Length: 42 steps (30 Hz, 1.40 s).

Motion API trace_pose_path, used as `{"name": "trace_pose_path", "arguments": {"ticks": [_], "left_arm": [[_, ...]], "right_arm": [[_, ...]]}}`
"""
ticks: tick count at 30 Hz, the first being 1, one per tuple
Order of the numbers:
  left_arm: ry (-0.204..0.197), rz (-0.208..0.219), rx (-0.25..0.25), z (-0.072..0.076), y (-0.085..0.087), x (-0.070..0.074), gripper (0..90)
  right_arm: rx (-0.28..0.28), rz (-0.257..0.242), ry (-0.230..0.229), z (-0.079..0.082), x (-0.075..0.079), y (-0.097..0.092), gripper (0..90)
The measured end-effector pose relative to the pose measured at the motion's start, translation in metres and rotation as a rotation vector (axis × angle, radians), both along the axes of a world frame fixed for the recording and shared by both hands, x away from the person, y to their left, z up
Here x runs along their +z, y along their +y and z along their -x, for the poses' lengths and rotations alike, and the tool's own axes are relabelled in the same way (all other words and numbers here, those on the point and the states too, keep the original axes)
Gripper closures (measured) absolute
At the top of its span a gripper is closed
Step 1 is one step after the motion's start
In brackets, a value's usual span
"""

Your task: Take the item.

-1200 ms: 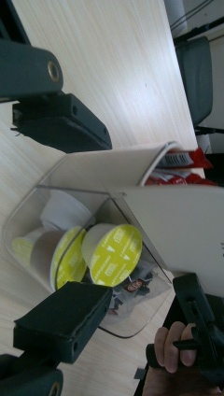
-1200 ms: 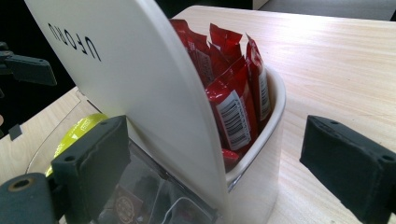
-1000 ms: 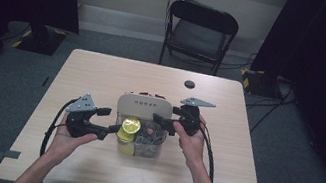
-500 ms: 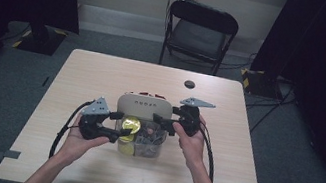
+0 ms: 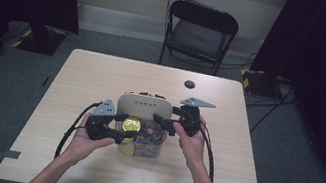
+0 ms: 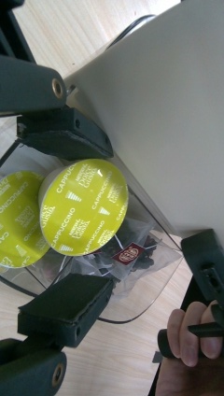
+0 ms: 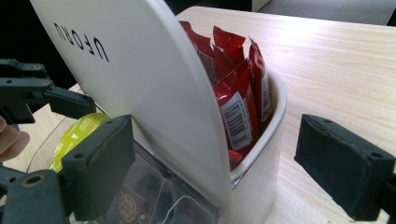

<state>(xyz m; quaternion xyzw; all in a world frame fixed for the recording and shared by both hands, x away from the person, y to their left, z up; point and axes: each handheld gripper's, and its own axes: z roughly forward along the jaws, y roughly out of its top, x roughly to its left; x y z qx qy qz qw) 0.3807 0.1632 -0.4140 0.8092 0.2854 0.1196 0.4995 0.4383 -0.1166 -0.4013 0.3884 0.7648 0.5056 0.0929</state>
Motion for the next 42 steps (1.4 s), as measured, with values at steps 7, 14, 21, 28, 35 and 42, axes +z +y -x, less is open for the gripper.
{"name": "trace_pose_path", "arguments": {"ticks": [7, 14, 21, 28, 35, 42], "left_arm": [[0.015, -0.001, -0.01, -0.003, -0.004, -0.003, 32.7], [0.021, -0.009, -0.032, -0.004, -0.009, -0.004, 33.7], [0.04, -0.011, -0.044, -0.003, -0.01, -0.007, 34.3], [0.045, -0.009, -0.052, -0.003, -0.013, -0.008, 37.4], [0.043, -0.016, -0.057, -0.003, -0.012, -0.007, 37.9], [0.039, 0.0, -0.057, -0.003, -0.01, -0.005, 37.9]], "right_arm": [[-0.002, -0.002, 0.001, 0.0, 0.001, -0.001, 11.2], [-0.004, -0.004, 0.001, 0.0, 0.001, -0.002, 11.5], [-0.006, -0.008, 0.001, 0.001, 0.001, -0.002, 11.9], [-0.006, -0.008, 0.001, 0.001, 0.001, -0.002, 12.1], [-0.007, -0.008, 0.001, 0.001, 0.001, -0.002, 12.6], [-0.007, -0.009, 0.001, 0.001, 0.001, -0.002, 12.9]]}}
